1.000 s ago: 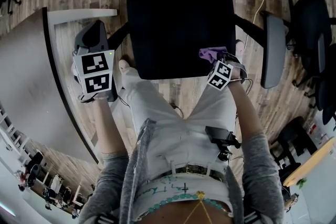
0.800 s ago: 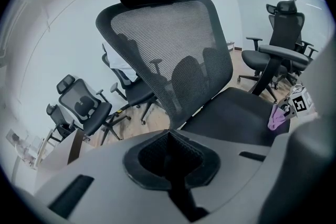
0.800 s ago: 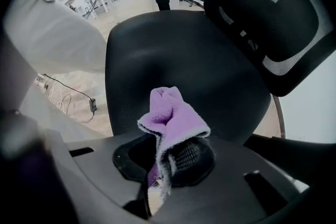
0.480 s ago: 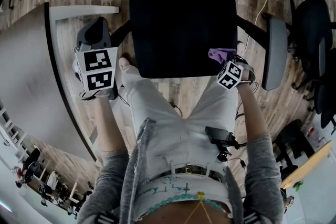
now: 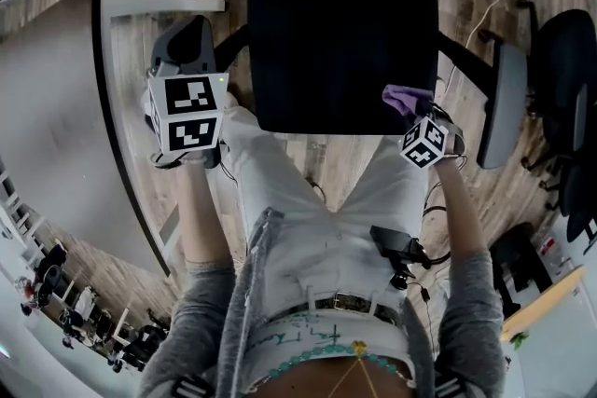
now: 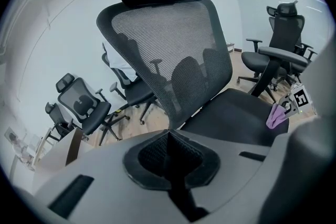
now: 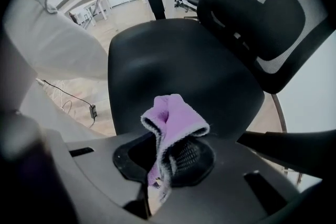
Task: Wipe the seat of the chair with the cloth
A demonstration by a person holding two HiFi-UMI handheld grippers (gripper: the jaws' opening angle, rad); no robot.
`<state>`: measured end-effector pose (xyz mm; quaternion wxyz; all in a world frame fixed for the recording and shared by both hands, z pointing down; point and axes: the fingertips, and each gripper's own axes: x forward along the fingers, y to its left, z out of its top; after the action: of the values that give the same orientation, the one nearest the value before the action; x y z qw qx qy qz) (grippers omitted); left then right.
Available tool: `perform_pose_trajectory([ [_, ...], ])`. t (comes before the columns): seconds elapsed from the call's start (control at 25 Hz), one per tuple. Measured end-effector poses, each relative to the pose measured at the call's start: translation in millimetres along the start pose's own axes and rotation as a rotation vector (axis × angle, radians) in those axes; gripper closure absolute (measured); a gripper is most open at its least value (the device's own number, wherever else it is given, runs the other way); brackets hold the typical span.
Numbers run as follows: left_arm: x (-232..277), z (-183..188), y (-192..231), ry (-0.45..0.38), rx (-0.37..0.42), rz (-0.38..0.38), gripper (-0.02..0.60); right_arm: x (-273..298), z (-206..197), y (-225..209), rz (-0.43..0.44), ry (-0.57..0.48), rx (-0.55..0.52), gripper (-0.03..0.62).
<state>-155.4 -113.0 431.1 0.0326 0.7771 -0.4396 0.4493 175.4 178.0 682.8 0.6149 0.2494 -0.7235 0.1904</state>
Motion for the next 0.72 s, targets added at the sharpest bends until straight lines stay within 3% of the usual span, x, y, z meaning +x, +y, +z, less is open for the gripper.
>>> perform_pose_trajectory([
  [0.16,0,-2,0,0.002,0.005,-0.002,0.578,-18,40,13,0.017,-0.131,-0.004,0.546],
  [0.44,-1,-1,-2,-0.002,-0.004,-0.004,0.578,-38,152,74,0.132,-0.352,-0.154,0.546],
  [0.72,1,-5,-1,0.004,0.006,-0.002,0.578,-15,237,149,0.247,-0.406,-0.367,0.546],
])
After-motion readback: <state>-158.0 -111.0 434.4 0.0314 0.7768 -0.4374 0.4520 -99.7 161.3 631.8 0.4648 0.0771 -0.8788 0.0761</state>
